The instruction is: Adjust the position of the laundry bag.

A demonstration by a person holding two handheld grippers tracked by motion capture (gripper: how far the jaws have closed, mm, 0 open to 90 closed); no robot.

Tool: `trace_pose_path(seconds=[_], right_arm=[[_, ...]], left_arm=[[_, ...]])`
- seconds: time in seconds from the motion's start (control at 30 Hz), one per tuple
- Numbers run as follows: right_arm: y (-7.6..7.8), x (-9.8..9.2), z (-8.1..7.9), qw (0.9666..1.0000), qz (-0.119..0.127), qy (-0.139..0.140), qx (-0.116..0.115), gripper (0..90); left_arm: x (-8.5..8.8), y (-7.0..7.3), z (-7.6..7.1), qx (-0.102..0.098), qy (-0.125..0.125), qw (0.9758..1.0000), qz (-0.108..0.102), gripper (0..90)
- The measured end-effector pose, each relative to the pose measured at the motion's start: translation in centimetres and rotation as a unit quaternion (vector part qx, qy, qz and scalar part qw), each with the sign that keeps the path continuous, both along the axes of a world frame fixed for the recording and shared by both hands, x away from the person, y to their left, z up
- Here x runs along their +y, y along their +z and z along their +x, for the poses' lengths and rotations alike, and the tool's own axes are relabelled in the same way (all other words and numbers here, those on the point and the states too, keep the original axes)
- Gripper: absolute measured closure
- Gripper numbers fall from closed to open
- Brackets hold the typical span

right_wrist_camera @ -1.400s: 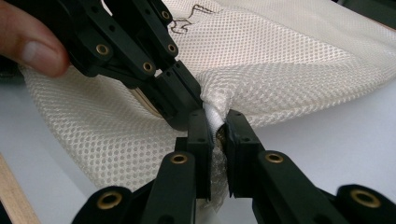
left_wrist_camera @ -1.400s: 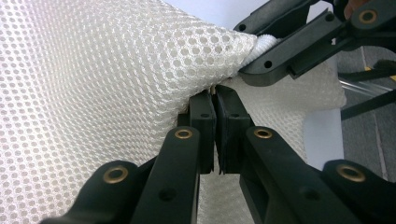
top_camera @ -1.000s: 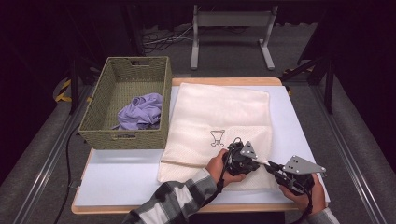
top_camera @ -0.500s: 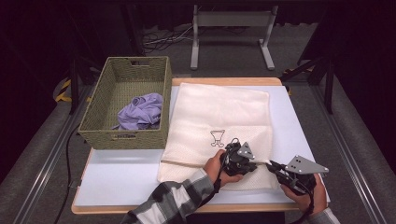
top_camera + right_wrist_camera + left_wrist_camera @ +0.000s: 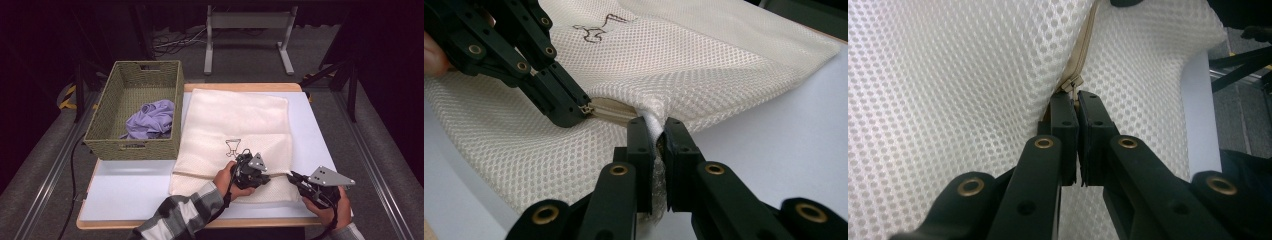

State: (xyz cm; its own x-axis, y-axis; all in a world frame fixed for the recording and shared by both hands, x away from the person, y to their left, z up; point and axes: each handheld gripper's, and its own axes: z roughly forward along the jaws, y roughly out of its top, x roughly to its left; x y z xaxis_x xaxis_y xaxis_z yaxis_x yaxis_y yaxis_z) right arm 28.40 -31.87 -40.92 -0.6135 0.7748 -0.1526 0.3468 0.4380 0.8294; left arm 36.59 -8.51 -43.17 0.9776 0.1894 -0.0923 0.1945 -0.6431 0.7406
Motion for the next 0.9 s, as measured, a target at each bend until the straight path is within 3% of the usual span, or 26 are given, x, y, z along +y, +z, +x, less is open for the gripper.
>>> trace_pose_path(seconds=[0.3,0.9], right_arm=[[0.1,-0.7,0.1,0.9998,0.01,-0.019,0.0,84.1],[-0.1,-0.8,0.3,0.9996,0.006,-0.028,0.0,84.2]], left_arm=[[2.0,-0.4,0.4,0.015,0.011,0.9998,0.005,87.6],[5.0,-0.4,0.6,0.01,0.018,0.9993,0.031,87.6]])
